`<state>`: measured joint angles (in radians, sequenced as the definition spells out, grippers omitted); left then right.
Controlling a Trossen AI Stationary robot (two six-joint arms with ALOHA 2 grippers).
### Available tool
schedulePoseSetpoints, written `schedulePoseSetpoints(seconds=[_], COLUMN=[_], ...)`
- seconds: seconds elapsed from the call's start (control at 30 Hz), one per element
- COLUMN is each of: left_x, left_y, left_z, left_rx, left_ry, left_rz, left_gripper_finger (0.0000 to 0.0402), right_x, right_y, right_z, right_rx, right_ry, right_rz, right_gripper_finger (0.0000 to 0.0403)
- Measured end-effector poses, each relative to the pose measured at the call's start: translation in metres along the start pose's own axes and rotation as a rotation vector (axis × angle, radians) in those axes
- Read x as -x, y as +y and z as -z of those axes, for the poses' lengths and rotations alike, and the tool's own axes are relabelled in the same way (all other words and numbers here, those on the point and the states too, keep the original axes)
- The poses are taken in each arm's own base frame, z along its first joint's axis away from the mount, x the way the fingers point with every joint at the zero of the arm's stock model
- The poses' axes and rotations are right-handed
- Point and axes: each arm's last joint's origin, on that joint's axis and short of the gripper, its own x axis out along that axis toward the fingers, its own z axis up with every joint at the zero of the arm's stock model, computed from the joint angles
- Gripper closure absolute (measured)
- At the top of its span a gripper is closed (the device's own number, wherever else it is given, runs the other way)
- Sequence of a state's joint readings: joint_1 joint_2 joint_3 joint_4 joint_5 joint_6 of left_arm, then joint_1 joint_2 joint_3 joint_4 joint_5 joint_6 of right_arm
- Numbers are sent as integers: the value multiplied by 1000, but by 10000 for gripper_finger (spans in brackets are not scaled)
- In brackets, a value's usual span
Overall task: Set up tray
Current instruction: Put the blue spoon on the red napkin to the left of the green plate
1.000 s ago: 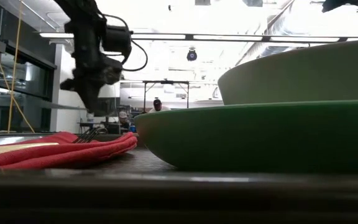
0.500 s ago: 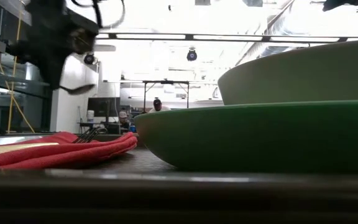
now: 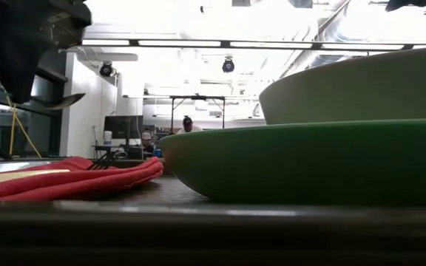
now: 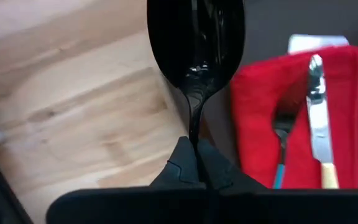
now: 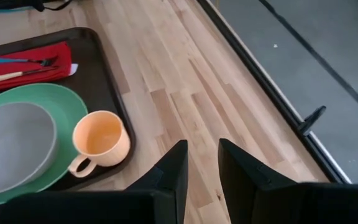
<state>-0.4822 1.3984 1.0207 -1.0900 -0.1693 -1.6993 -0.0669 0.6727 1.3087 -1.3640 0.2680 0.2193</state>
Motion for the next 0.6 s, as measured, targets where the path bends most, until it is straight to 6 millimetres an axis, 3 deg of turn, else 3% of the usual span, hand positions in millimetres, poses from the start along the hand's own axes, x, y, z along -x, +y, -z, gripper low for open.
schedulePoseSetpoints(seconds=[0.6], left_x=[-14], left_y=[-77], left_z=[21], left_rx=[-36], left_ry=[60], left_rz=[-215], left_gripper_finger=[391], right_x=[0], right_y=[2], right_z=[0], right_rx=[19], right_ry=[15], right_rz=[-68], right_gripper_finger=[336])
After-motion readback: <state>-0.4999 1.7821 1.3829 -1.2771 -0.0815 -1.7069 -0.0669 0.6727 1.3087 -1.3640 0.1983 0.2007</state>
